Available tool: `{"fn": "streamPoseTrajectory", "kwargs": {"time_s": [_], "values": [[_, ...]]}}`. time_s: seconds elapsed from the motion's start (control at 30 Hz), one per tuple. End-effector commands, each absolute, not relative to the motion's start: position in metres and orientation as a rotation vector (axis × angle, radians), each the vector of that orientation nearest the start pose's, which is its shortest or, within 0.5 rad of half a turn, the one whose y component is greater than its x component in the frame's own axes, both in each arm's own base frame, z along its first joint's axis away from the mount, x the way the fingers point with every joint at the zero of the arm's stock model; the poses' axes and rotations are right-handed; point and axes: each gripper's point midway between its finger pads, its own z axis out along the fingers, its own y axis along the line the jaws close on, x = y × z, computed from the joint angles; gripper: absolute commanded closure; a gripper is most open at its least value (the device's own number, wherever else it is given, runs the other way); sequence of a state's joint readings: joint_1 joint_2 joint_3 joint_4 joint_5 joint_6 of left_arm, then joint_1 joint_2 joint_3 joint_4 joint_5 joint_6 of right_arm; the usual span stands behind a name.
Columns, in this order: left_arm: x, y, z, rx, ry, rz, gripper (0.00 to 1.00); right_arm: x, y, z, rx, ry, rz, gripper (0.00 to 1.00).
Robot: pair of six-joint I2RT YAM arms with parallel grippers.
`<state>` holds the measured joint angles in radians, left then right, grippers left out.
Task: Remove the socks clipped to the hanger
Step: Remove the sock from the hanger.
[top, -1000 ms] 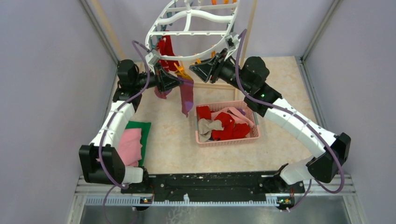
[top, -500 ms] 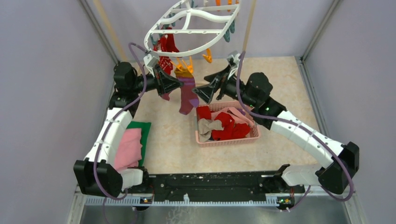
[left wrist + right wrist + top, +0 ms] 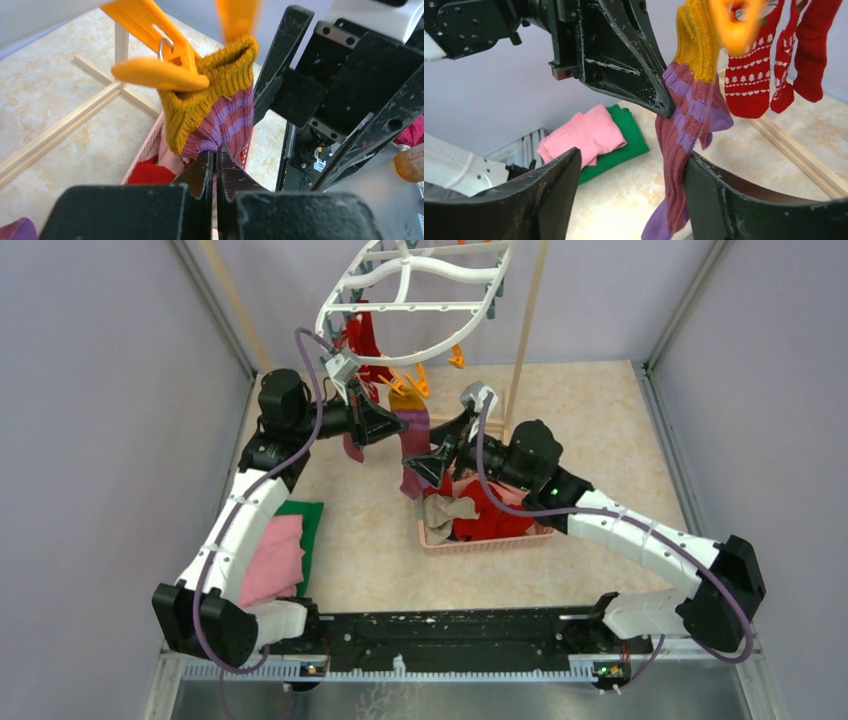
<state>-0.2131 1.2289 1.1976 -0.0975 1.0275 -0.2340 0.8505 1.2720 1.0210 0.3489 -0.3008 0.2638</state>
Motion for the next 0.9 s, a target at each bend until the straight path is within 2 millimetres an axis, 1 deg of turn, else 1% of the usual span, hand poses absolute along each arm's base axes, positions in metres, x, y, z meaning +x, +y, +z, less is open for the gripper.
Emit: {"fn": "streamPoseTrajectory", "kwargs": {"time_s": [0.0,0.03,0.1,0.13,0.2,0.23,0.3,0.43,0.53,0.63,0.73,0.8,0.87], "values": [[0.292,-0.232,0.377,0.784,1.567,-1.139,1.0,0.242,0.353,0.381,-0.654,1.345,1.047,0.21],[0.293,-0.234,0.376,0.783,1.573,-1.135,1.0,0.244,0.345,0.384,-0.625,1.354,1.014,0.03],[0.294,-0.239,0.375,0.778,1.586,-1.123,1.0,0.247,0.329,0.393,-0.571,1.352,0.962,0.01],[0.294,-0.241,0.375,0.777,1.591,-1.121,1.0,0.246,0.322,0.401,-0.552,1.338,0.947,0.01],[0.295,-0.246,0.373,0.777,1.602,-1.12,1.0,0.242,0.314,0.421,-0.525,1.3,0.943,0.01],[0.295,-0.25,0.372,0.781,1.605,-1.12,1.0,0.24,0.313,0.43,-0.519,1.293,0.955,0.01],[0.292,-0.255,0.371,0.788,1.614,-1.13,1.0,0.236,0.317,0.446,-0.525,1.288,0.986,0.01],[0.287,-0.254,0.371,0.788,1.625,-1.142,1.0,0.227,0.328,0.475,-0.534,1.209,1.063,0.01],[0.282,-0.253,0.372,0.79,1.637,-1.146,1.0,0.233,0.343,0.489,-0.56,1.197,1.078,0.01],[0.276,-0.251,0.372,0.79,1.659,-1.165,1.0,0.246,0.36,0.491,-0.566,1.222,1.083,0.04],[0.27,-0.251,0.374,0.786,1.664,-1.182,1.0,0.258,0.37,0.491,-0.553,1.249,1.077,0.09],[0.268,-0.25,0.374,0.783,1.671,-1.181,1.0,0.261,0.376,0.489,-0.544,1.263,1.094,0.15],[0.268,-0.249,0.373,0.778,1.679,-1.176,1.0,0.265,0.38,0.485,-0.529,1.284,1.105,0.17]]}}
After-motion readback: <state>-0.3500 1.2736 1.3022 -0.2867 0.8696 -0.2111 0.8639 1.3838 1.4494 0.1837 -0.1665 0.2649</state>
